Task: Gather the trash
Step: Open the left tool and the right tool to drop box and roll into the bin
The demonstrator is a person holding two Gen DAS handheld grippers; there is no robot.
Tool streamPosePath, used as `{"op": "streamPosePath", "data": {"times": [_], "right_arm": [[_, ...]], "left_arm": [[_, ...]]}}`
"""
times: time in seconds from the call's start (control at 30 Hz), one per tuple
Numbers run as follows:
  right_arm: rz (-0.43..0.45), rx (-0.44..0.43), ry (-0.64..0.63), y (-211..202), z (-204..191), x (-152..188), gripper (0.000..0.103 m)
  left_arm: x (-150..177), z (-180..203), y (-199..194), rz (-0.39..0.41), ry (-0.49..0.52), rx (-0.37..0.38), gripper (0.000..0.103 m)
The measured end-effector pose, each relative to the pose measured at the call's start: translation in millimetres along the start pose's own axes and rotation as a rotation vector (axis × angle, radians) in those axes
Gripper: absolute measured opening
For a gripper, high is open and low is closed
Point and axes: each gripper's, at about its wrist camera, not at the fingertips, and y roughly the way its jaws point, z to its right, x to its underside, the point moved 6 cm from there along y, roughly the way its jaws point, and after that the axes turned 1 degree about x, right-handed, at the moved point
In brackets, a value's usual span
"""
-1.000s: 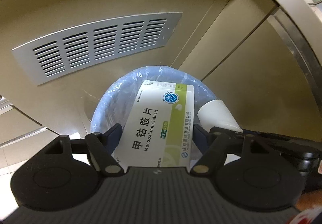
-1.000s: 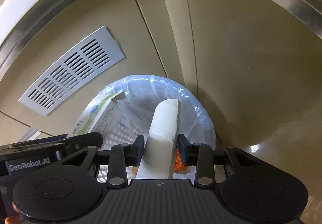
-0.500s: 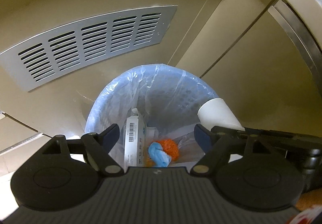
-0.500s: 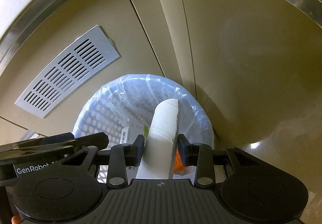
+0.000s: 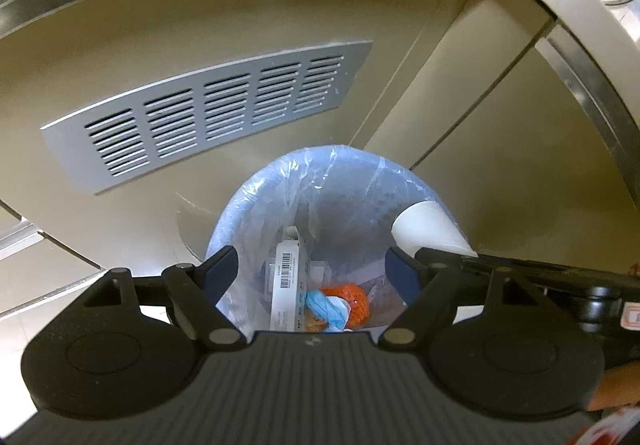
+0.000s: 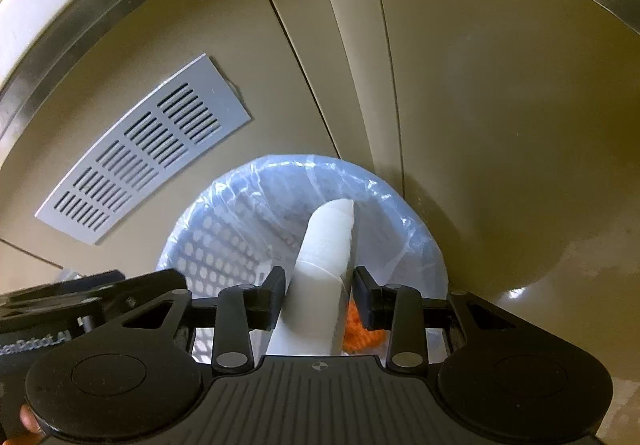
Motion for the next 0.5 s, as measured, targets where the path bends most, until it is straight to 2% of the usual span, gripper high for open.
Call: {"op": "streamPosePath", "data": {"times": [0.1, 0.2, 0.5], "right_arm": [[0.022, -0.005, 0.015, 0.3, -1.9, -1.8, 0.038], [0.028, -0.021, 0.018, -0.9, -5.3, -0.8, 0.06], [-0.014, 0.003, 0.013, -6.1, -0.2, 9.5, 0.061]], "left_arm": [[-1.4, -2.0, -6.2, 0.008, -0.013, 0.002, 0.079], [-1.3, -2.5, -11.6, 0.016, -0.019, 0.006, 0.079], [4.6, -3.2, -22.5, 0.014, -0.013, 0.008, 0.079]]}}
